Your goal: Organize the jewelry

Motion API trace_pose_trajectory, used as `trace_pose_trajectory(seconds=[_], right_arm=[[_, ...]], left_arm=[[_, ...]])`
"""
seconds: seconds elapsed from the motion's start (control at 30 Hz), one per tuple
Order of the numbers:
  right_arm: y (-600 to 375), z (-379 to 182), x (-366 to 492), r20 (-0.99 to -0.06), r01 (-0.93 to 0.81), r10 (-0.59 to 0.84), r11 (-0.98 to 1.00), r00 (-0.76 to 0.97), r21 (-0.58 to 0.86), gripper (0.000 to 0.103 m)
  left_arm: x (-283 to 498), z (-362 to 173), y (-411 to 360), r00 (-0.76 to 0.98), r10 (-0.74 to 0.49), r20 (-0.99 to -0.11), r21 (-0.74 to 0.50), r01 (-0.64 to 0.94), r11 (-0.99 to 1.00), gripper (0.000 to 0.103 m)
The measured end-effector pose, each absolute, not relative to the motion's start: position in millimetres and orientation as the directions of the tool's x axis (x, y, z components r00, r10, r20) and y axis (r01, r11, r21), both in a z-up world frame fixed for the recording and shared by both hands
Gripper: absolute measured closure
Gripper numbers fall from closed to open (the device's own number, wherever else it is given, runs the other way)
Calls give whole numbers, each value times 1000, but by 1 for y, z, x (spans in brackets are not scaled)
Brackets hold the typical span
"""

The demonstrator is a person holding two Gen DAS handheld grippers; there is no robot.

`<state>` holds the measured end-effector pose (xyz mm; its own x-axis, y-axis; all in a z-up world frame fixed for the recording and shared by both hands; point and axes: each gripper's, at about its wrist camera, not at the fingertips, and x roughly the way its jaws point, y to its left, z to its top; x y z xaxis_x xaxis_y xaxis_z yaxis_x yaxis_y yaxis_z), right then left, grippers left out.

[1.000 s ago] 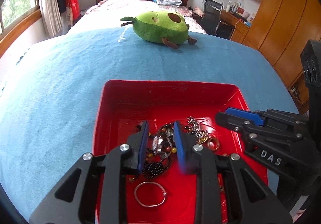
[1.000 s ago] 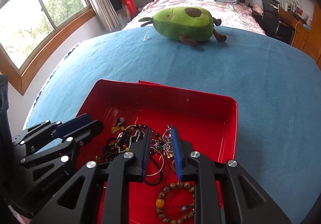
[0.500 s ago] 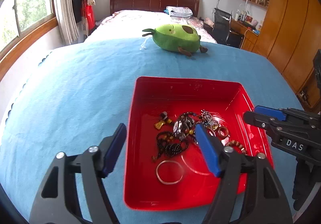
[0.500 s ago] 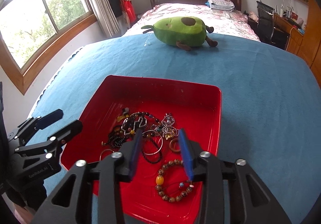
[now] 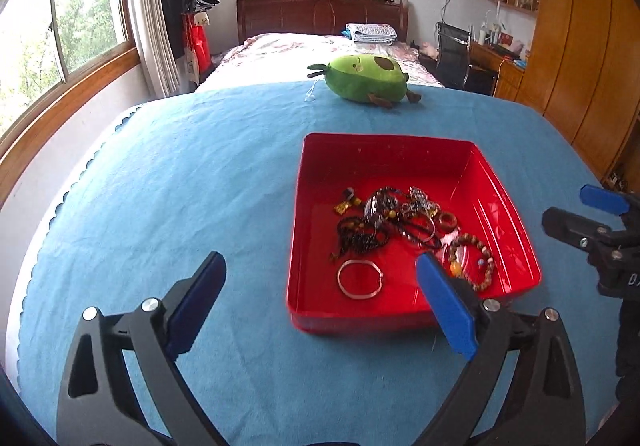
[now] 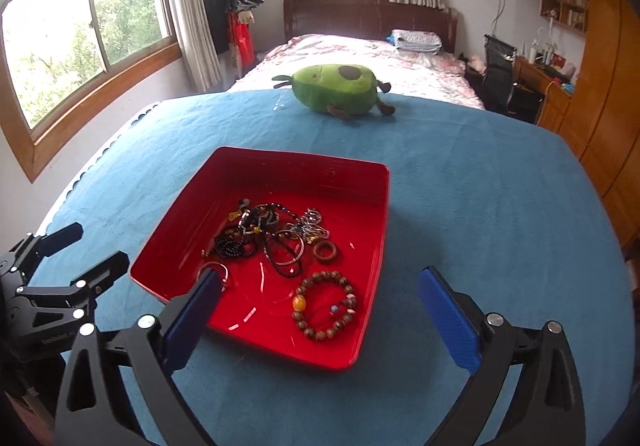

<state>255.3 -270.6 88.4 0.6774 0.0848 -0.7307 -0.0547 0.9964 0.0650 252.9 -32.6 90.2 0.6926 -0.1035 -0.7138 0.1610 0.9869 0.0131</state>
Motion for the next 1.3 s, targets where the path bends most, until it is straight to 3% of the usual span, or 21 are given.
trace_pose_trajectory(seconds=[0.47, 0.67, 1.3], right_arm=[[-261, 59, 194, -792, -61, 144, 989, 593, 134, 4], [-252, 35, 206, -857, -27, 172, 983, 486, 182, 4], [-247, 11, 233, -887, -16, 171, 983, 429, 182, 4]], left_arm=[[206, 68, -10, 625, -140, -768, -60, 148, 987, 7], [213, 54, -13, 582, -120, -804, -39, 150, 988, 7], [250, 31, -40, 519, -127, -845, -24, 200, 979, 7]])
